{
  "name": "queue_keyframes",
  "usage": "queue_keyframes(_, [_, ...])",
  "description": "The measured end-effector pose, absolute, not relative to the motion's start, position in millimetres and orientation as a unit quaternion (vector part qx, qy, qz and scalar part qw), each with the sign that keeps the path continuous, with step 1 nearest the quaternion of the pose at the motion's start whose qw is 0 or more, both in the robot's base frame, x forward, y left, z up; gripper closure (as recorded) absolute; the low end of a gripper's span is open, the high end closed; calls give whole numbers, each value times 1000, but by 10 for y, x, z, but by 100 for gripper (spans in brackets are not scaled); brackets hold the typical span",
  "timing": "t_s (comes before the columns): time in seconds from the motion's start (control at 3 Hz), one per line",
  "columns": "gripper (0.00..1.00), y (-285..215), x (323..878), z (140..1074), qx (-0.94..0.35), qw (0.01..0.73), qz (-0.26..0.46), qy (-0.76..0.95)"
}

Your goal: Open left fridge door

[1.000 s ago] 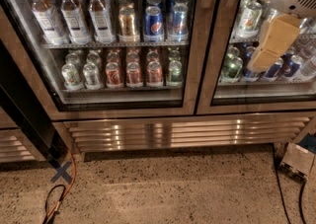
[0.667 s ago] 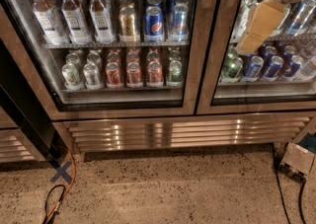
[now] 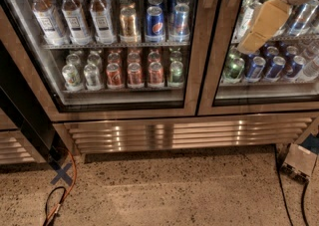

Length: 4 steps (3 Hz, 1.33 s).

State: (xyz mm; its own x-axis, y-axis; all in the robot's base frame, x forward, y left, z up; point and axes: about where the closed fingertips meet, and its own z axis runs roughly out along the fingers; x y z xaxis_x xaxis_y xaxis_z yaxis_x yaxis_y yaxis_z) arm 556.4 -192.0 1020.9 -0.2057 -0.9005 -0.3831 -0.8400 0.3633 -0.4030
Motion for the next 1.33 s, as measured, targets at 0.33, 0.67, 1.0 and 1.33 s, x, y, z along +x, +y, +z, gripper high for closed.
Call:
queue_keyframes(0.33, [0, -1902, 5818, 10250, -548, 334, -31, 766])
queue_keyframes(0.67, [0, -1847, 6086, 10290, -542, 372, 1, 753])
queue_keyframes(1.0, [0, -1774, 6336, 10322, -540, 394, 23, 744])
queue_keyframes(1.33, [0, -1776, 6354, 10339, -539, 396, 23, 743])
